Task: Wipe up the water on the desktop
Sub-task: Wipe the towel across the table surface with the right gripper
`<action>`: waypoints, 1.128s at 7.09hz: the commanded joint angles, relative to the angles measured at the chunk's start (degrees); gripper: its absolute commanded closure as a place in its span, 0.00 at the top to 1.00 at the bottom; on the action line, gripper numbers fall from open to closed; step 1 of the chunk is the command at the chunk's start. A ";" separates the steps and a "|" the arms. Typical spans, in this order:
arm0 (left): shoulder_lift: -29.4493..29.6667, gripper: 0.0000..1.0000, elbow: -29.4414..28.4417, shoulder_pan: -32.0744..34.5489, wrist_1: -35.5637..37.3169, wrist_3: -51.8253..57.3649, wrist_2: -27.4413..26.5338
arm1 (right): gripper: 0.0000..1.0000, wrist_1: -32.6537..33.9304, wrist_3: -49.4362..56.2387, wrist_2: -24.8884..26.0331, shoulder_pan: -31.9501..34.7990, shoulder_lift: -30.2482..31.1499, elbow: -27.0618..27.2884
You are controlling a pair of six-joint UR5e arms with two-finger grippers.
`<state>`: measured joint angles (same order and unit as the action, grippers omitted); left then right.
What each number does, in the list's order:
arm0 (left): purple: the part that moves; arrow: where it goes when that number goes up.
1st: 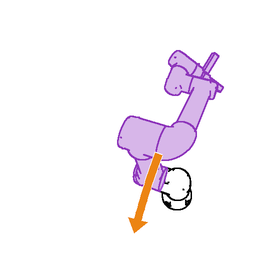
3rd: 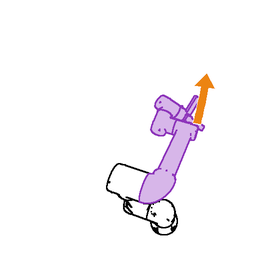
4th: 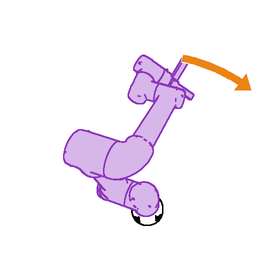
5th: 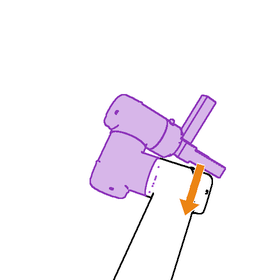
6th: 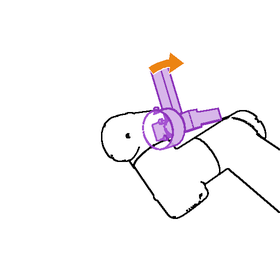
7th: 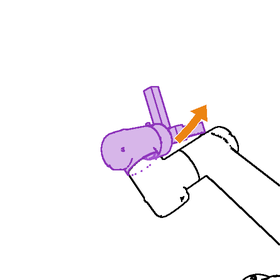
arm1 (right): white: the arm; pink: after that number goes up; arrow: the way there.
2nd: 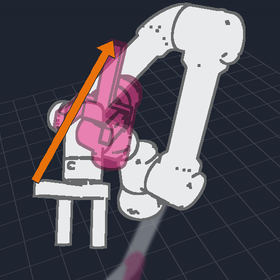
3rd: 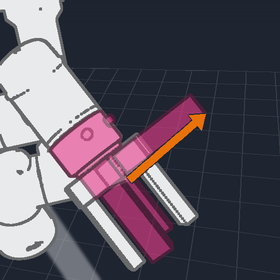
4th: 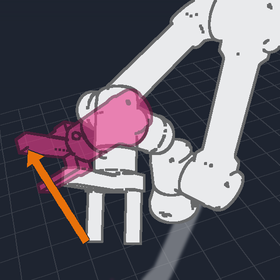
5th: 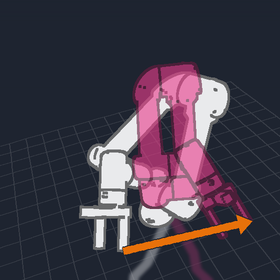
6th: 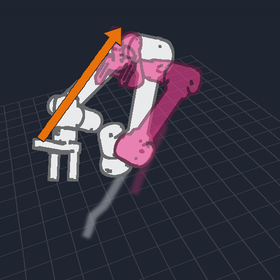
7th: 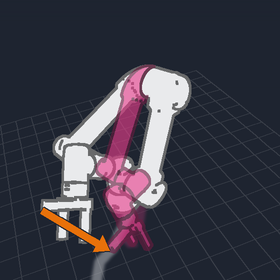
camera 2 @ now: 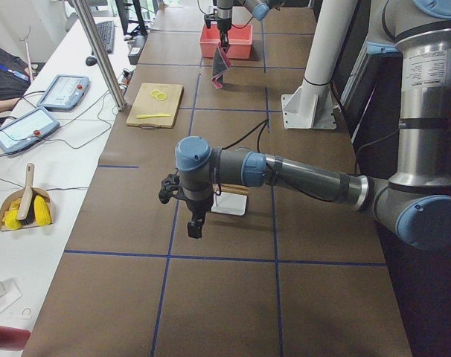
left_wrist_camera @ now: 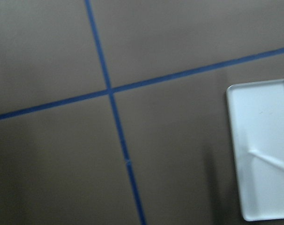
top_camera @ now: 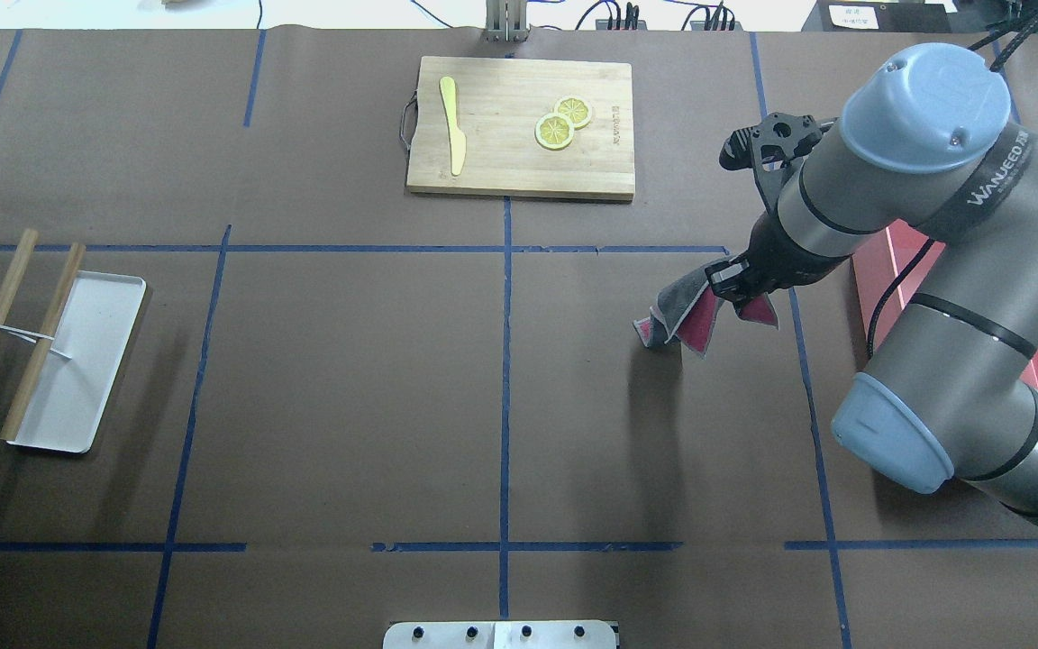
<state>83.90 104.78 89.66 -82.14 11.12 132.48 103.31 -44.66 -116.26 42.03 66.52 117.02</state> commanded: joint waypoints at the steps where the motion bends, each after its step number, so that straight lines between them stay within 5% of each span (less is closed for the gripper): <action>1: -3.65 1.00 -1.06 2.45 -2.41 1.89 0.49 | 0.00 -0.13 -12.39 4.78 -6.83 0.98 0.14; 2: -3.22 1.00 -1.76 2.36 -2.50 1.72 1.10 | 0.00 0.05 -13.95 9.52 -7.48 2.72 2.14; 5: -3.39 1.00 -1.24 2.45 -2.67 1.10 1.20 | 0.00 0.40 -10.98 11.31 -7.31 12.92 4.27; 6: -3.48 1.00 -0.89 2.36 -2.59 1.01 1.20 | 0.00 0.23 -11.41 12.19 -9.31 11.45 2.27; 8: -3.48 1.00 -0.80 2.36 -2.59 1.01 1.20 | 0.00 -0.04 -19.35 12.29 -13.78 -1.77 -7.28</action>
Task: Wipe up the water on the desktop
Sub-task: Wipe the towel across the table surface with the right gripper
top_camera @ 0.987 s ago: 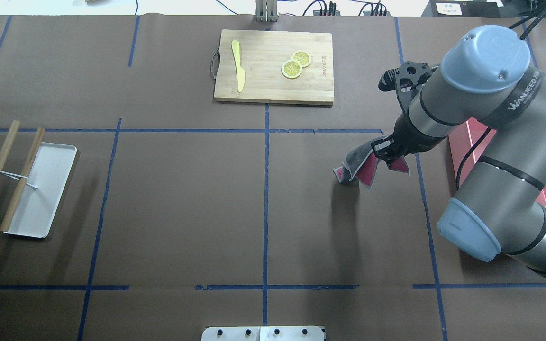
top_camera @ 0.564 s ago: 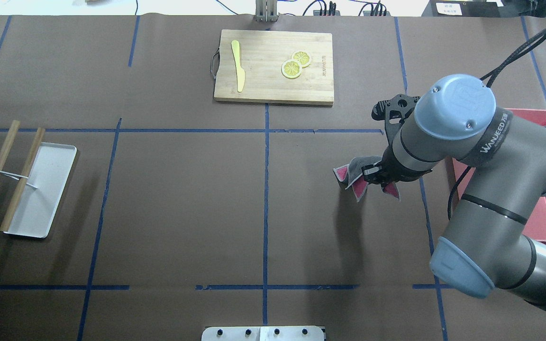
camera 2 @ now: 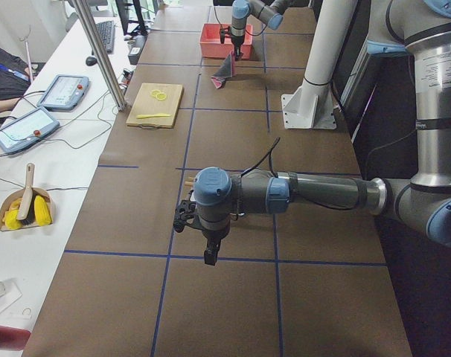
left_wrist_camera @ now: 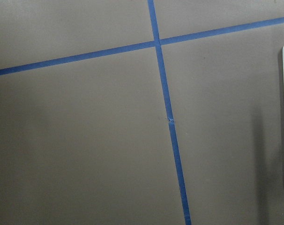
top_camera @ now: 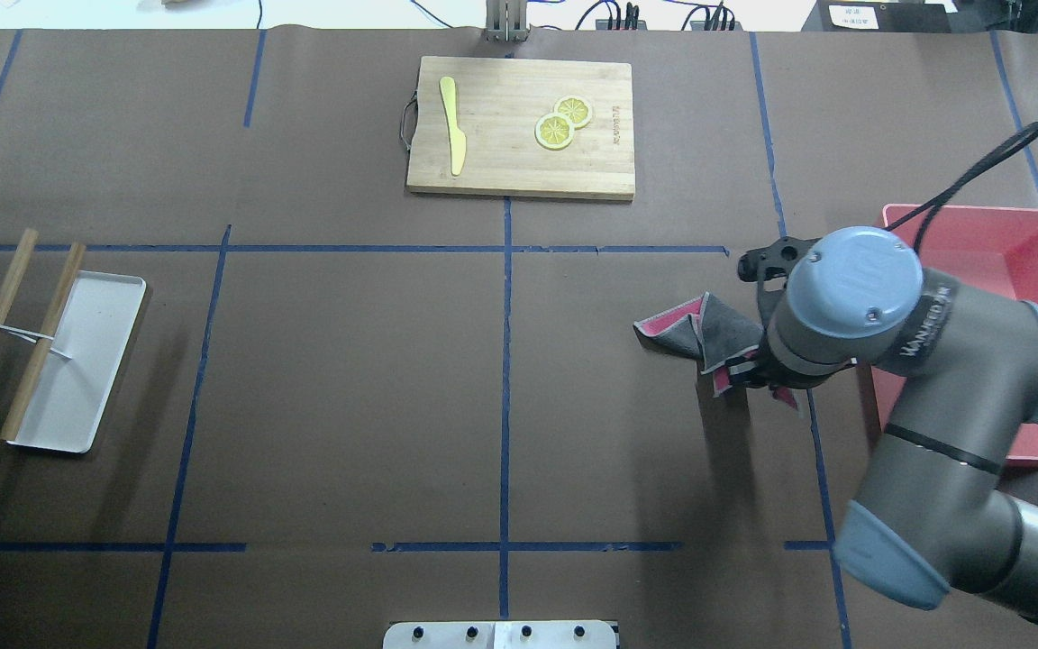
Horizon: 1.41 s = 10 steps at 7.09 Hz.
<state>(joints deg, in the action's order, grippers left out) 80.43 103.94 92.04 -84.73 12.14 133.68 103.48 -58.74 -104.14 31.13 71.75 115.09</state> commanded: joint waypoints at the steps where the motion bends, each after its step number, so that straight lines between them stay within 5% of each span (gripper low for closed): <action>1: -0.01 1.00 0.03 -0.01 0.01 -0.01 0.00 | 0.00 -0.29 -8.90 0.16 -4.40 -14.81 -10.36; 5: 0.16 1.00 -0.15 -0.01 -0.08 -0.01 0.00 | 0.00 -11.62 -26.24 3.41 -10.47 -35.24 -29.28; 7: 0.16 1.00 -0.06 -0.01 0.01 -0.01 0.00 | 0.00 -11.28 -25.12 2.89 -9.87 -27.78 -23.47; 10: -0.10 1.00 0.65 0.07 0.01 -0.45 0.09 | 0.00 -7.26 -10.06 2.27 -5.92 -5.45 -4.30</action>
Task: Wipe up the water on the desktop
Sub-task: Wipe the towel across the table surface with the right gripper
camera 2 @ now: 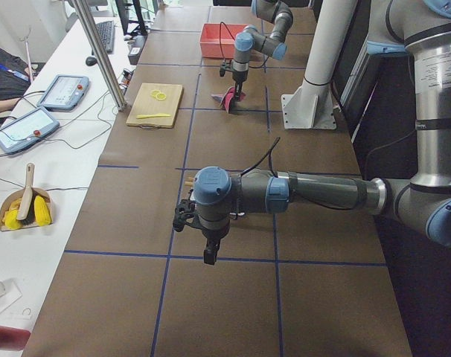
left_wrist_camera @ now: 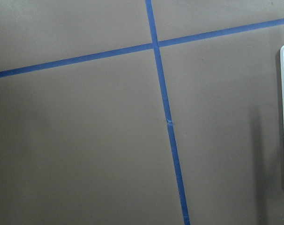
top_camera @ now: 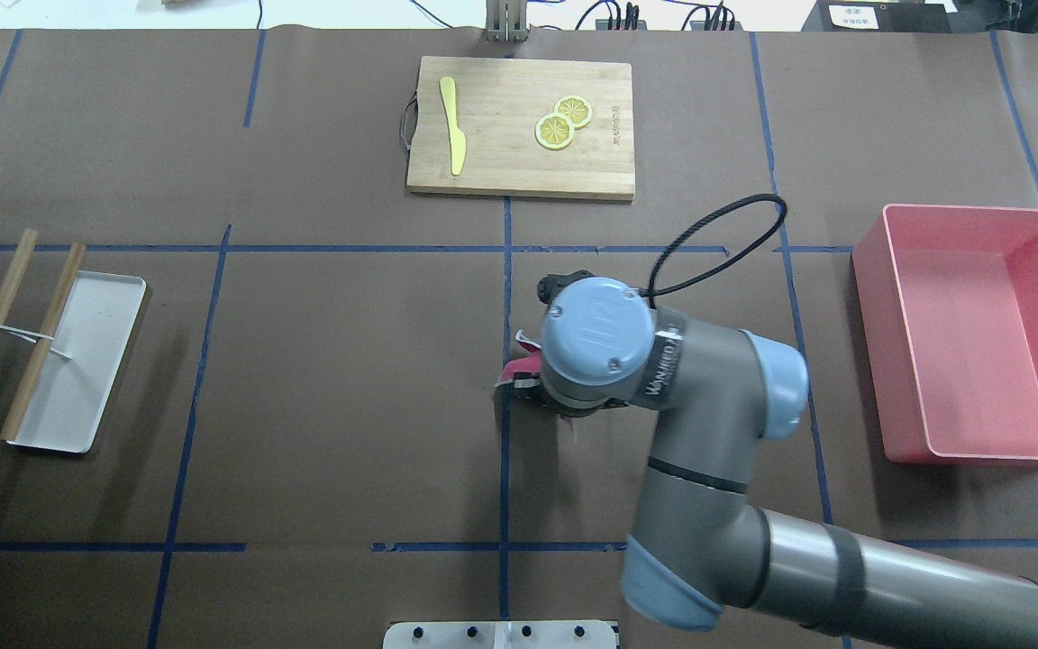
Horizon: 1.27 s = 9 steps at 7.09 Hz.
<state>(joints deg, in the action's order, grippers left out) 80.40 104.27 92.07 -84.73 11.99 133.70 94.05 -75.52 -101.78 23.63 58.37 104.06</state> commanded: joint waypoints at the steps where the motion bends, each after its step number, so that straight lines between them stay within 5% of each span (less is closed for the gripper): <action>1: -0.07 1.00 0.32 0.04 0.00 -0.39 2.51 | 0.00 2.10 10.71 -0.17 3.42 14.77 8.85; 3: -0.16 1.00 0.84 0.04 0.00 -0.56 3.67 | 0.00 1.66 20.04 -0.09 7.56 23.96 12.91; 4: -0.16 1.00 1.11 0.04 0.00 -0.57 3.67 | 0.00 1.75 18.67 0.18 7.22 20.50 11.01; 9: -0.42 1.00 0.93 0.04 0.00 -0.57 3.67 | 0.00 1.66 -4.95 0.27 0.37 -18.75 -15.41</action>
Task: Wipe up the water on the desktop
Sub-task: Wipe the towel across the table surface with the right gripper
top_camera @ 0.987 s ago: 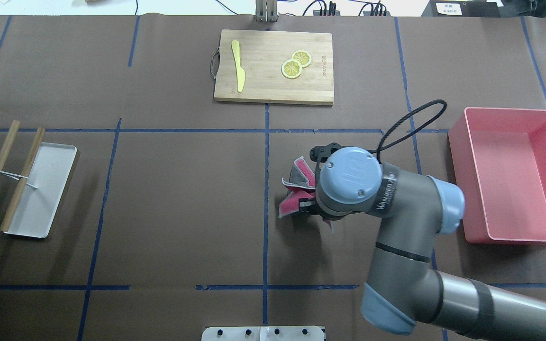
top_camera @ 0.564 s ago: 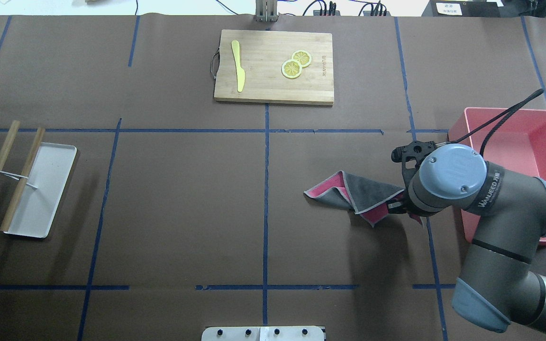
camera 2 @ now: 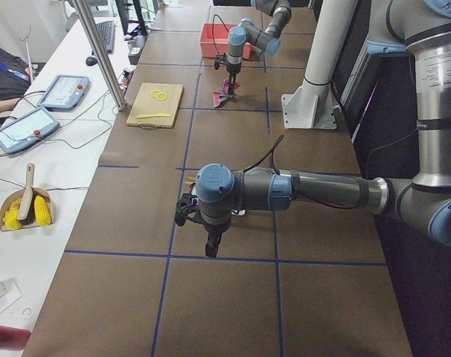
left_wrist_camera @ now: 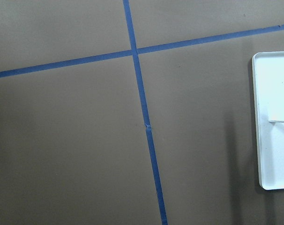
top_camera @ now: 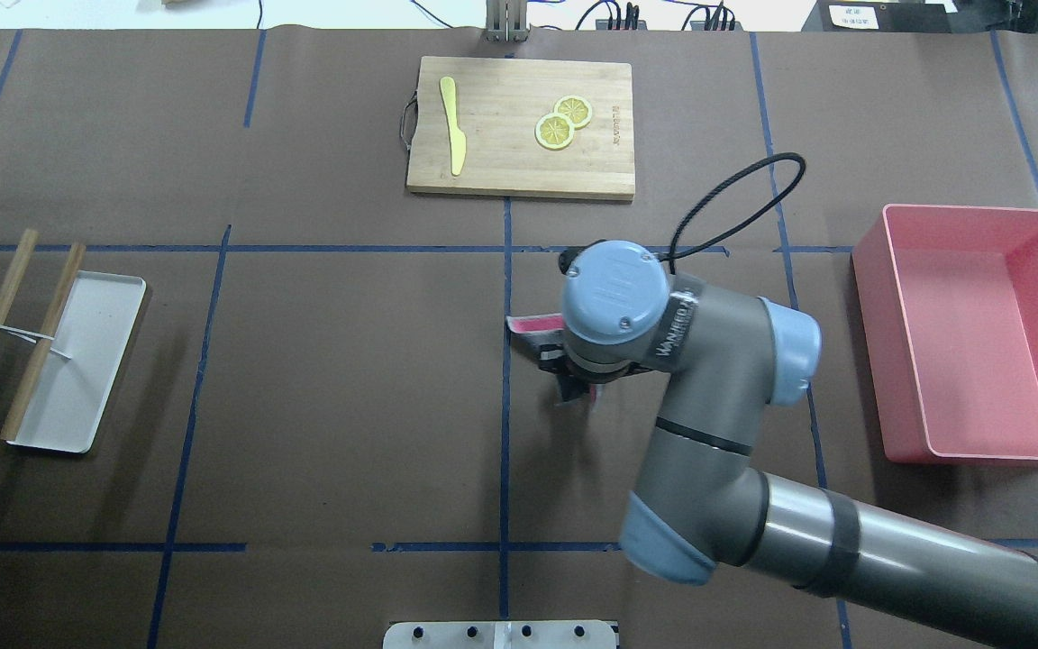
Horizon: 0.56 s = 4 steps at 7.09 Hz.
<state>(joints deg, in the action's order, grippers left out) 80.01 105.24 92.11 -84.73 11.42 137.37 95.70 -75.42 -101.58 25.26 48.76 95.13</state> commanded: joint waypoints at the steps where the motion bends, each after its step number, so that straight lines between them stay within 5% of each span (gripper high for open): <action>1: -0.03 1.00 -0.04 0.00 0.00 0.00 0.00 | 0.00 -0.42 -5.96 0.07 -1.44 -11.82 -8.80; 3: -0.20 1.00 -0.65 0.00 0.26 -0.78 0.00 | 0.00 -2.01 -4.40 -3.94 1.35 -6.71 -2.89; 4: -0.37 1.00 -0.74 0.00 0.09 -6.88 -0.52 | 0.00 -0.70 0.92 -7.72 5.29 -0.48 4.81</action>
<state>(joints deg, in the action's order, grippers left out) 79.79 104.73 92.11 -84.59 9.49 137.26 94.09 -78.85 -105.35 26.73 42.30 92.71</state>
